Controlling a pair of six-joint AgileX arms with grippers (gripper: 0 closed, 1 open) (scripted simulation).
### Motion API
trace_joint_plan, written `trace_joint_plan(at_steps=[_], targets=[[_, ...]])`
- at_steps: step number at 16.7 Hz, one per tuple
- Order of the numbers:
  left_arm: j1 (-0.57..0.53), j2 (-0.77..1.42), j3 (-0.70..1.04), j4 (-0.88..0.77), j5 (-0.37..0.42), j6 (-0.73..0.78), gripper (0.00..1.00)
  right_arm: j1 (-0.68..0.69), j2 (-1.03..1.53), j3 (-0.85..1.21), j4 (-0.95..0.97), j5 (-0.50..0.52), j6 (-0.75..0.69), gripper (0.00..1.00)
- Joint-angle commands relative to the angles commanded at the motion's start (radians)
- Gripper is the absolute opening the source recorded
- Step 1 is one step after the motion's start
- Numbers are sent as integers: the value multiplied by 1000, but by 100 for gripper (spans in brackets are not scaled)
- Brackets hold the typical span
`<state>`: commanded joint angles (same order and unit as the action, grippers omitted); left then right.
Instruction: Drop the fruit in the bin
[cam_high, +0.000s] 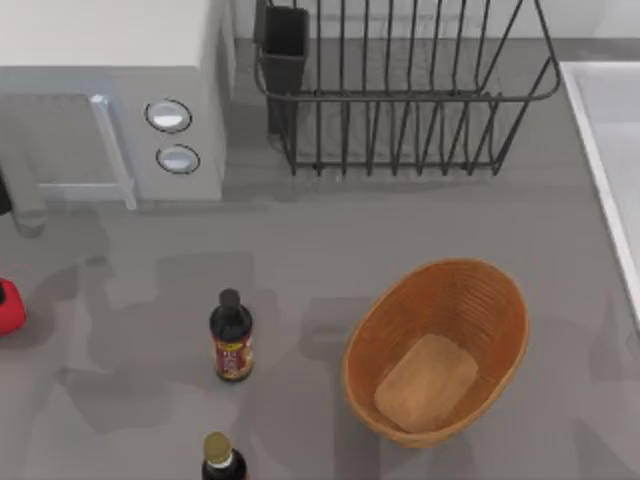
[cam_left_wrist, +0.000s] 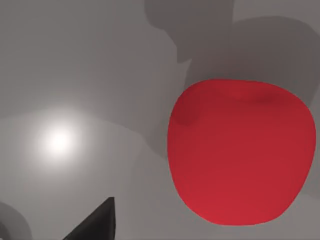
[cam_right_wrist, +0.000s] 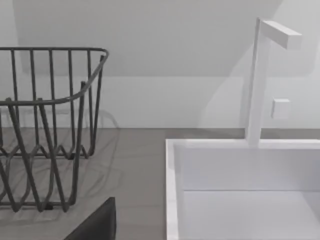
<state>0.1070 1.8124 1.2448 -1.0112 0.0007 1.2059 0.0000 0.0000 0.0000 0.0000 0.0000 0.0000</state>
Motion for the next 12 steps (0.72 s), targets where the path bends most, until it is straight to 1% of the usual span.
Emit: trace_joint_plan(at_steps=[3, 5, 8, 12], targets=[[-11, 9, -27, 35, 0, -15, 100, 0, 0, 0, 0, 0, 0, 100], [-18, 25, -77, 99, 0, -20, 100, 0, 0, 0, 0, 0, 0, 100], [-1, 62, -145, 204, 0, -3, 100, 0, 0, 0, 0, 0, 0, 100], [5, 120, -148, 266, 1, 5, 100, 0, 0, 0, 0, 0, 0, 100]])
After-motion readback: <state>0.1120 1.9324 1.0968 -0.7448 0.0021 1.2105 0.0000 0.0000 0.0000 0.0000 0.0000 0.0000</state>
